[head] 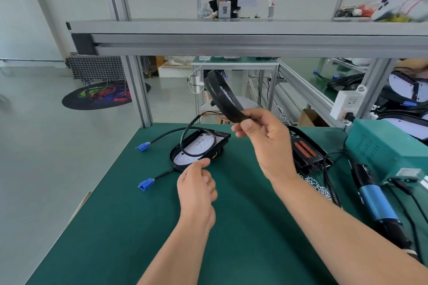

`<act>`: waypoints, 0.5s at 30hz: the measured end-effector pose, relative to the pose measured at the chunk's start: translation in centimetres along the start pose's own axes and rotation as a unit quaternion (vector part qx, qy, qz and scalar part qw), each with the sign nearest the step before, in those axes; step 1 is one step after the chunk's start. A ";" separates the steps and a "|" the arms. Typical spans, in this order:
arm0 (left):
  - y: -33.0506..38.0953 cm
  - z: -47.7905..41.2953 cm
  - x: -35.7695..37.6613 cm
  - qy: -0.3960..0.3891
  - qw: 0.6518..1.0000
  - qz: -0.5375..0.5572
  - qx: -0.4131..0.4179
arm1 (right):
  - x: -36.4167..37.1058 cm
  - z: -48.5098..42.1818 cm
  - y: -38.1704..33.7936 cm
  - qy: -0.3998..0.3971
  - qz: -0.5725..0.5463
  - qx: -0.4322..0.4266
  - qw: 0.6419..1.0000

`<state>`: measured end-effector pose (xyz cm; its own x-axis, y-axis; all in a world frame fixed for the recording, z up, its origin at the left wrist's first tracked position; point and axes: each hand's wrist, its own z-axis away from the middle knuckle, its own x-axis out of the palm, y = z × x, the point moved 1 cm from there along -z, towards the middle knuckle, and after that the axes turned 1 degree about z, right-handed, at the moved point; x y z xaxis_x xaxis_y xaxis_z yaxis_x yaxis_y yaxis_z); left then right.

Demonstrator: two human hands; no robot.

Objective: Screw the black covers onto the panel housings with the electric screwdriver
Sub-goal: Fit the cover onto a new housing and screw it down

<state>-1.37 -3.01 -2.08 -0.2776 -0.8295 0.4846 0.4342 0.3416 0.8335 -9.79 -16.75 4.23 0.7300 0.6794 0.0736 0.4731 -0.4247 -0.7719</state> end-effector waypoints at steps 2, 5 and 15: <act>0.1 -0.2 -0.1 -0.022 0.999 0.017 -0.026 | -0.7 1.4 -2.4 0.015 -0.018 -0.023 0.999; 0.5 -0.3 -0.2 -0.074 0.986 0.096 -0.114 | -1.8 3.7 -5.7 0.034 -0.049 -0.055 0.997; 2.7 -1.0 -0.5 -0.212 0.970 0.076 -0.093 | -7.6 12.2 -11.0 0.066 -0.046 -0.075 0.994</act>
<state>0.77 -2.09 -0.37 -0.5087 -0.5056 0.6968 0.6340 0.3276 0.7005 -26.57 -9.97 4.45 0.7342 0.6388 0.2300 0.6017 -0.4553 -0.6562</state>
